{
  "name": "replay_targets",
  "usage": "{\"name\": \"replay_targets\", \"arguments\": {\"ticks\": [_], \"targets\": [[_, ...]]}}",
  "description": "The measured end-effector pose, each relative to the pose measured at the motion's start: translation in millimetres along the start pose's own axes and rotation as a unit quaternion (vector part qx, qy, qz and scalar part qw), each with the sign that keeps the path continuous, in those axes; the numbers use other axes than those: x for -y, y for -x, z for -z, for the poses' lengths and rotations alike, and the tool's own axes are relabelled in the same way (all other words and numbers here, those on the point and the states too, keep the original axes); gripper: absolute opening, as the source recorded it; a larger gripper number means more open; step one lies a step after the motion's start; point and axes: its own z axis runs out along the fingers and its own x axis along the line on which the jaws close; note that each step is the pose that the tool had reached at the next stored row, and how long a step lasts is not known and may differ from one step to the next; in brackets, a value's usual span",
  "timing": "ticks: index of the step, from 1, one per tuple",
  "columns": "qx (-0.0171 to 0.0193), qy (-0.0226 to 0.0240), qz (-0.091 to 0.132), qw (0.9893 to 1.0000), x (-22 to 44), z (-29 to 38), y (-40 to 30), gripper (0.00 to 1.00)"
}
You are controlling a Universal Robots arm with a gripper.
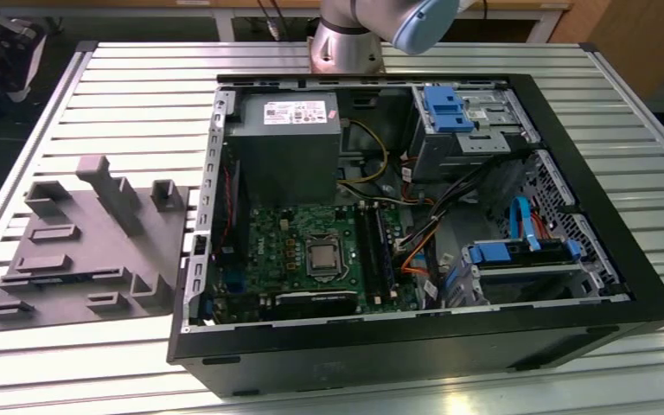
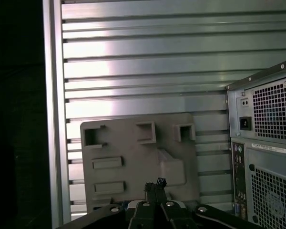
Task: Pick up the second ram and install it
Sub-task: 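Reach for the second ram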
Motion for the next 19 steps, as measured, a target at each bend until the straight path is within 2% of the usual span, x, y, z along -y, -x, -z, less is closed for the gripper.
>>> {"name": "replay_targets", "arguments": {"ticks": [19], "targets": [[0.0, 0.0, 0.0, 1.0, 4.8, -1.1, -7.1, 0.11]]}}
